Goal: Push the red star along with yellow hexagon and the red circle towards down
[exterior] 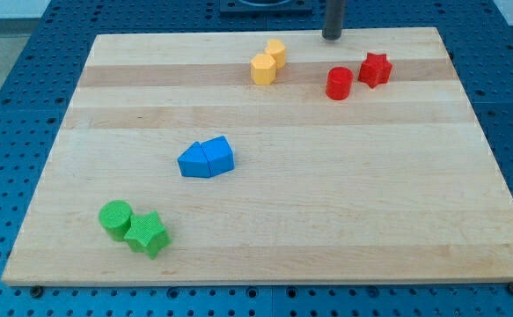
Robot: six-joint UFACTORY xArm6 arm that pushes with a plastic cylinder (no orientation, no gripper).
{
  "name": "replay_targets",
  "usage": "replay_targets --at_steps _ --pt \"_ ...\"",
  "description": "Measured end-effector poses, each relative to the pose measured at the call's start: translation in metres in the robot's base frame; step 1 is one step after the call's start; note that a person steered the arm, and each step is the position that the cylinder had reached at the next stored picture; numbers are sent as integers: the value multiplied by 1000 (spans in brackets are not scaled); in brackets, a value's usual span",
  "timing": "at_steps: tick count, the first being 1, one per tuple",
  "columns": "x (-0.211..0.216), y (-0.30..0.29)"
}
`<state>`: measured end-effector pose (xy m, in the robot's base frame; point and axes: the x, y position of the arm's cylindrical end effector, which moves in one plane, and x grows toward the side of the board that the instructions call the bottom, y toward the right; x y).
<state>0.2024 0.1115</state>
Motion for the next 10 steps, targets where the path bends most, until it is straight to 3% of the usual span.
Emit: replay_targets --at_steps 5,7,10 --pt "54 -15" --pt "103 -64" --pt "87 -65"
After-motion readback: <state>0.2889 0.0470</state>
